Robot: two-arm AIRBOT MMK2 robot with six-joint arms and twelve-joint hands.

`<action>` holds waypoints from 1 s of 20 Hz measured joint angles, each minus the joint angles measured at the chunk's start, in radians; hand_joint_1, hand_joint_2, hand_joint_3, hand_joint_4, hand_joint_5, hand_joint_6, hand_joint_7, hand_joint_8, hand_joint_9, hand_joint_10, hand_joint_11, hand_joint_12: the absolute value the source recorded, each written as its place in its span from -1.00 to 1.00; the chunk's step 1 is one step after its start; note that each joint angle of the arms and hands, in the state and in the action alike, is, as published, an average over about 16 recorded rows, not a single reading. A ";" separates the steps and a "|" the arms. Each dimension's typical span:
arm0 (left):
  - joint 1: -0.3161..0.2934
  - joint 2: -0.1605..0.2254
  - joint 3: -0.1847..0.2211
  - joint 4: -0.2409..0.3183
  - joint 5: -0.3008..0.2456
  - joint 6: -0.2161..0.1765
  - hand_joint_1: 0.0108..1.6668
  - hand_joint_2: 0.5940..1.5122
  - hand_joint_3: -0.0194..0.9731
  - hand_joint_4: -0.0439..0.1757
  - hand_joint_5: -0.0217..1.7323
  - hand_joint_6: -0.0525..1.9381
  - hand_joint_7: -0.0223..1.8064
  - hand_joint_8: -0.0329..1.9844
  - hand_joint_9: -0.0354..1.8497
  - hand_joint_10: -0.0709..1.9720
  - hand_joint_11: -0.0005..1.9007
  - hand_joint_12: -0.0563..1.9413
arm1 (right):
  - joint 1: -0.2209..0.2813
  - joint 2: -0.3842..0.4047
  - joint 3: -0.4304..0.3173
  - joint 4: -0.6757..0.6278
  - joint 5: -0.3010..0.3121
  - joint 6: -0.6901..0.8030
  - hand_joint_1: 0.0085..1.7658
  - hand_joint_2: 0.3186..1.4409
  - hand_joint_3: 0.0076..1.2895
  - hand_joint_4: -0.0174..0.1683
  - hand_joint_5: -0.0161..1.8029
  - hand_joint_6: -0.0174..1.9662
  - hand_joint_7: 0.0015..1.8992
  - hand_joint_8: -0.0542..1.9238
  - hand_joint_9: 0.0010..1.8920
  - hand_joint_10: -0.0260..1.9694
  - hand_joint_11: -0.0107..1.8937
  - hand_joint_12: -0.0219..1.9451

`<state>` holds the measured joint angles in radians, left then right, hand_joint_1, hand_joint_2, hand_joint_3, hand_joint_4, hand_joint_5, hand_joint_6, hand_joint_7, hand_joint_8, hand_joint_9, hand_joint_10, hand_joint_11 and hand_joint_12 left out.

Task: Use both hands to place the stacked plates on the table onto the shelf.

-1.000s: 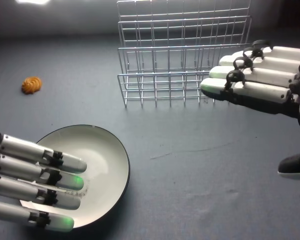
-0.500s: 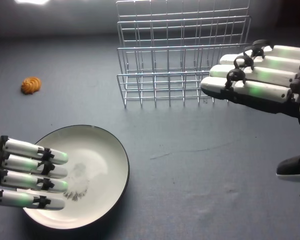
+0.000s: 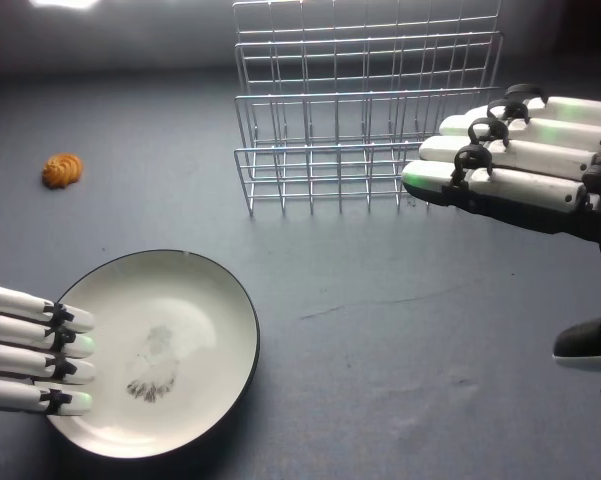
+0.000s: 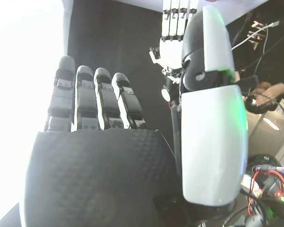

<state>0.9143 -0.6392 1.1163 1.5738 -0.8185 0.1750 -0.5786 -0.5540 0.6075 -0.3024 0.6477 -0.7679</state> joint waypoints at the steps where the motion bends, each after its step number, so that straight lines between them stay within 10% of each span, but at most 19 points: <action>1: 0.004 -0.002 -0.002 0.003 0.011 -0.007 -0.99 0.07 -0.92 -0.62 -0.96 -0.95 -0.96 -0.96 -0.94 -0.92 -0.98 -0.95 | -0.001 0.000 0.000 -0.001 0.001 -0.001 0.23 0.13 -0.99 -0.80 -0.96 -0.96 -0.98 -0.93 -0.98 -0.97 -0.97 -0.65; 20: 0.056 -0.025 -0.056 0.009 0.210 -0.194 -1.00 0.09 -0.92 -0.64 -0.99 -0.97 -0.97 -0.97 -0.94 -0.92 -0.98 -0.96 | -0.019 -0.009 0.000 -0.022 0.005 -0.058 0.23 0.15 -0.99 -0.80 -0.96 -0.96 -0.98 -0.93 -0.98 -0.97 -0.97 -0.66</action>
<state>0.9699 -0.6640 1.0598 1.5827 -0.6090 -0.0194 -0.5976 -0.5632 0.6075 -0.3239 0.6527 -0.8255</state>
